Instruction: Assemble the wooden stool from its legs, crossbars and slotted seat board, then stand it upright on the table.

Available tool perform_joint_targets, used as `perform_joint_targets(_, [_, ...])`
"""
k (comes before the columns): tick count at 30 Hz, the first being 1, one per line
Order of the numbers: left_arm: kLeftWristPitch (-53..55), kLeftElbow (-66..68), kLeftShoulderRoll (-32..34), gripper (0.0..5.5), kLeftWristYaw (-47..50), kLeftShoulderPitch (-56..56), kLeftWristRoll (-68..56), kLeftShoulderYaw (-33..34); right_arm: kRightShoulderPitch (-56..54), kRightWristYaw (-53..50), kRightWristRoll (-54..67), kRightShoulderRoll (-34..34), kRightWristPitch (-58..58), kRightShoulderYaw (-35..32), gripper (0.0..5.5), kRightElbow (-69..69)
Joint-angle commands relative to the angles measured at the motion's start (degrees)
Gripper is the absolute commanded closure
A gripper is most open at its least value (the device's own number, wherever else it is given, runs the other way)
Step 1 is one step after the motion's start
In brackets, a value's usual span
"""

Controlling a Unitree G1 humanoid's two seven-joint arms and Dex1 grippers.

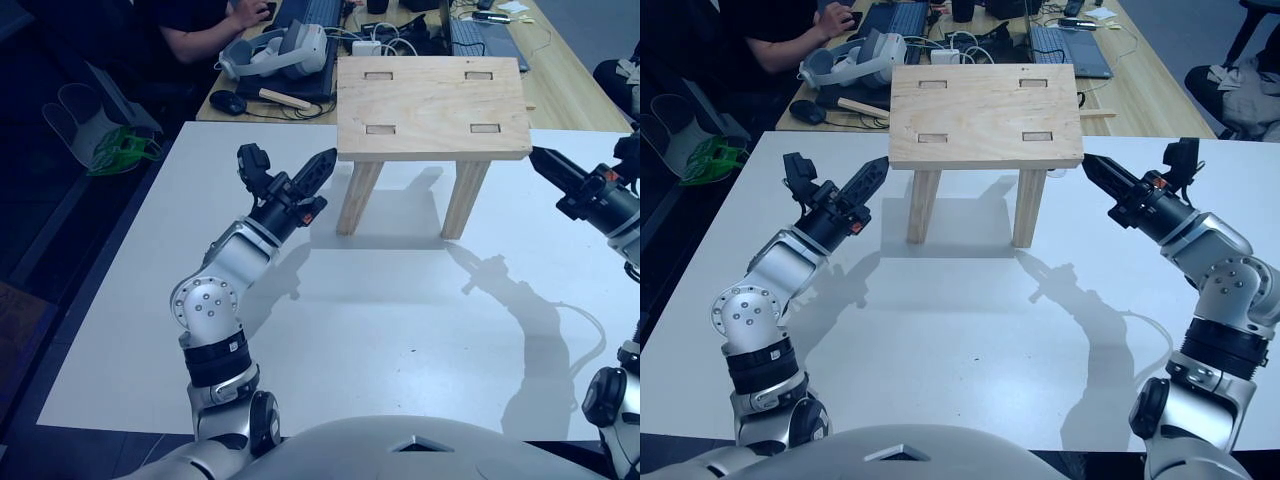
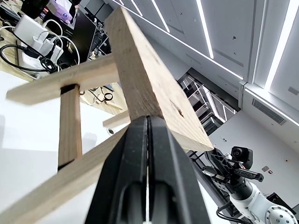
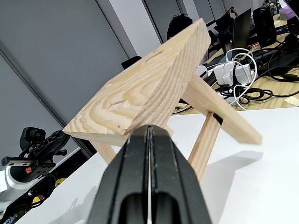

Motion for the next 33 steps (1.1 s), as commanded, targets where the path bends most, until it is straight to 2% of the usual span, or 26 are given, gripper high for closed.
perform_joint_targets(1, [3.7, -0.2, -1.7, 5.47, -1.5, -2.9, -4.2, -6.3, -2.5, 2.5, 4.8, 3.0, 2.2, 4.9, 5.5, -3.3])
perform_joint_targets(7, [3.0, -0.6, 0.4, 5.47, -2.3, -1.0, -0.5, -8.5, 1.1, 4.2, 0.5, 1.6, -1.7, 7.5, 5.5, -3.6])
perform_joint_targets(13, [-4.4, -0.8, 4.5, 5.47, -3.6, 2.1, 9.8, -12.3, 6.3, 1.3, -6.0, 1.6, -11.4, 7.4, 5.5, 1.2])
perform_joint_targets(16, [-7.9, -0.1, 4.5, 5.47, -1.9, 3.5, 13.4, -11.9, 7.7, -2.7, -11.1, 2.7, -18.9, 7.1, 5.5, 5.6])
perform_joint_targets(23, [-21.4, 3.6, 6.7, 5.47, 2.4, 6.9, 33.5, -15.6, 7.7, -12.2, -21.3, 6.4, -32.0, 8.7, 5.5, 14.1])
perform_joint_targets(26, [-24.8, 7.2, 5.8, 5.47, 7.9, 7.6, 40.0, -13.8, 6.5, -18.0, -25.5, 7.1, -36.3, 8.7, 5.5, 18.8])
perform_joint_targets(30, [-28.1, 12.1, 4.1, 5.47, 9.9, 6.8, 42.7, -12.1, 5.8, -23.3, -27.9, 10.1, -41.6, 8.5, 5.5, 21.1])
perform_joint_targets(33, [-31.2, 14.6, 3.8, 5.47, 8.8, 4.6, 44.1, -12.2, 6.9, -24.1, -29.7, 12.1, -43.9, 10.9, 5.5, 19.6])
